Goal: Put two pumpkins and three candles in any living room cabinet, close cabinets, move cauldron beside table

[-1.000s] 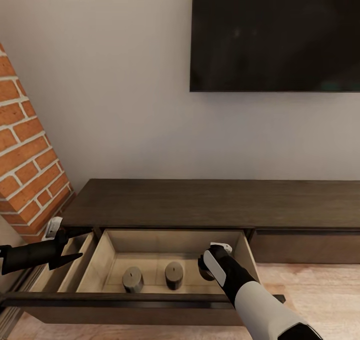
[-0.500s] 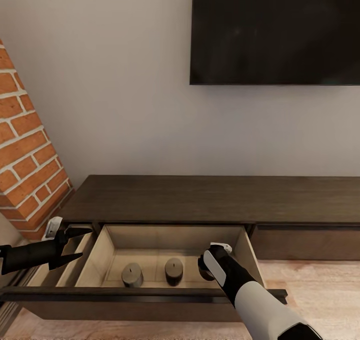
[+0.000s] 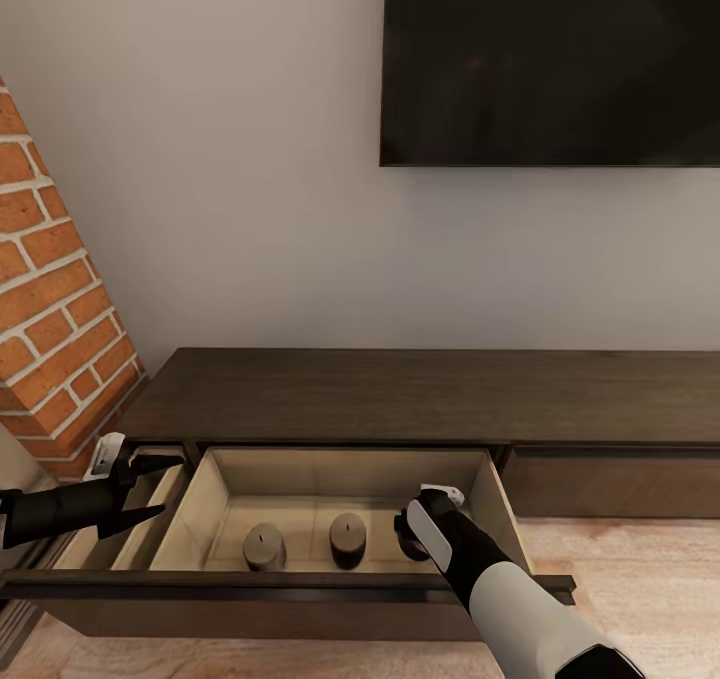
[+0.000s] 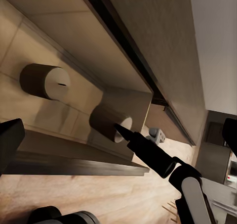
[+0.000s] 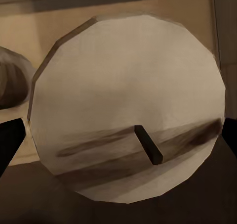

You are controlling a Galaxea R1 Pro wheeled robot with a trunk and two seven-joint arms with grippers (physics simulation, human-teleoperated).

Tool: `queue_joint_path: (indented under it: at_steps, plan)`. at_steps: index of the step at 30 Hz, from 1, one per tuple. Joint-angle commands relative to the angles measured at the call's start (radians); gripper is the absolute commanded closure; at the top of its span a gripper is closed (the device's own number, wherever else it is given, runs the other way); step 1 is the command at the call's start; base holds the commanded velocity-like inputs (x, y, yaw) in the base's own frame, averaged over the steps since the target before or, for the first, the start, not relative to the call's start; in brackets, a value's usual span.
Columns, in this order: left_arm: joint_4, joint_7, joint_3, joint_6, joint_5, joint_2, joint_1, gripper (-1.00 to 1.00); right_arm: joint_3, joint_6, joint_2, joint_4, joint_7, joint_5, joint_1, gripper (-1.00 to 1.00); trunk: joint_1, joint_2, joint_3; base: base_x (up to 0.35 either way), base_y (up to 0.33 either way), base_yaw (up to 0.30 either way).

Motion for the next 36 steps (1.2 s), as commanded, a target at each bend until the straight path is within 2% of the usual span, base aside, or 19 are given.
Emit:
queue_joint_path:
  at_steps: [1,10,20,26,30,36]
  plan:
    - [0.0,0.0,0.0,0.0,0.0,0.0,0.0,-1.0,0.0,0.0,0.0,0.0,0.0,0.0,0.0,-1.0,0.0,0.0,0.0,0.0,0.0,0.0]
    - [0.0,0.0,0.0,0.0,0.0,0.0,0.0,-1.0,0.0,-0.001,0.0,0.0,0.0,0.0,0.0,-1.0,0.0,0.0,0.0,0.0,0.0,0.0]
    - [0.0,0.0,-0.001,0.0,0.0,0.0,0.0,-1.0,0.0,-0.002,0.0,-0.003,0.001,0.004,0.0,-1.0,-0.038,0.07,0.031,-0.002,0.0,0.0]
    - [0.0,0.0,-0.007,0.0,0.0,0.0,0.0,-1.0,0.0,0.0,0.0,-0.009,0.004,0.003,0.0,-1.0,-0.061,0.112,0.05,-0.15,0.0,0.0]
    - [0.0,0.0,-0.022,0.0,-0.001,0.0,0.0,-1.0,0.0,0.0,0.0,-0.012,0.035,0.002,0.001,-1.0,-0.077,0.14,0.063,-0.029,0.0,0.0]
    - [0.0,0.0,-0.026,0.0,-0.001,0.0,0.0,-1.0,-0.001,0.0,0.0,-0.014,0.078,-0.002,0.001,-1.0,-0.1,0.182,0.081,-0.025,0.0,0.0]
